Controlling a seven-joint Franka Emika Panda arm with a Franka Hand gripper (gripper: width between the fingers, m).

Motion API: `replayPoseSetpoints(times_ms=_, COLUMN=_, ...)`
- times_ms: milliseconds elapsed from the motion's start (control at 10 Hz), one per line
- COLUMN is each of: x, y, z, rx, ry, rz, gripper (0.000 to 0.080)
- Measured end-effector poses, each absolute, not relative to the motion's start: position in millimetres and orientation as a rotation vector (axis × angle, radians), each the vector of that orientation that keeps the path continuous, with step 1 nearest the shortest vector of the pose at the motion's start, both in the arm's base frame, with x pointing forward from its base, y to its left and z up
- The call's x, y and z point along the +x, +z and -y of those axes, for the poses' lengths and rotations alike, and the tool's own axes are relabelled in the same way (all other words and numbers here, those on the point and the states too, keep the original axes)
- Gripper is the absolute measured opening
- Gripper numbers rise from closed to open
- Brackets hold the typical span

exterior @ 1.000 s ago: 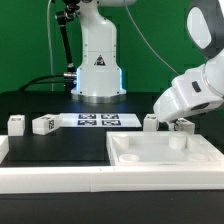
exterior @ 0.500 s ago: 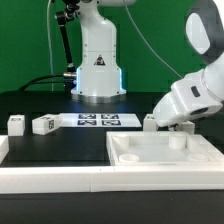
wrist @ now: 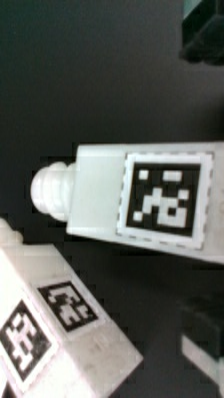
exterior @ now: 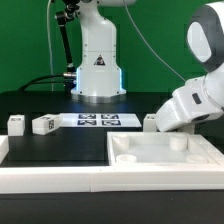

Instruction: Assemble square table

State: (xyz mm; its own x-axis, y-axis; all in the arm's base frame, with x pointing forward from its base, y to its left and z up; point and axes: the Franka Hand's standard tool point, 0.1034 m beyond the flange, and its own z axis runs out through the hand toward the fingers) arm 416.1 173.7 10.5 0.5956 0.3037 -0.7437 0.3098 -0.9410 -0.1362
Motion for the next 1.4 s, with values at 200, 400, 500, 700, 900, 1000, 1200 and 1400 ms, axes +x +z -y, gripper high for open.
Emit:
replayPoseSetpoints(times_ms=200, x=415.7, y=10.2, z=-173.9, rx=2.799, ry=-1.303, rz=-0.54, gripper=0.0649)
replayPoseSetpoints(times_ms=400, x=415.6, y=10.3, z=-174.3, rx=2.799, ry=-1.303, rz=-0.542, gripper=0.0554)
replayPoseSetpoints(times_ms=500, x=415.4, y=10.3, z=-175.1, rx=2.799, ry=-1.302, rz=-0.544, gripper=0.0554)
replayPoseSetpoints(times_ms=700, x=415.1, y=10.3, z=-175.9, rx=2.798, ry=-1.302, rz=-0.547, gripper=0.0287)
replayPoseSetpoints(times_ms=900, x=415.0, y=10.3, z=-176.2, rx=2.798, ry=-1.302, rz=-0.548, gripper=0.0287)
replayPoseSetpoints(times_ms=1000, x=414.9, y=10.5, z=-176.0, rx=2.799, ry=-1.303, rz=-0.552, gripper=0.0287)
replayPoseSetpoints(times_ms=1200, x=416.0, y=16.8, z=-173.0, rx=2.804, ry=-1.321, rz=-0.595, gripper=0.0287)
replayPoseSetpoints(times_ms=1400, x=422.6, y=43.1, z=-165.5, rx=2.808, ry=-1.333, rz=-0.594, gripper=0.0288)
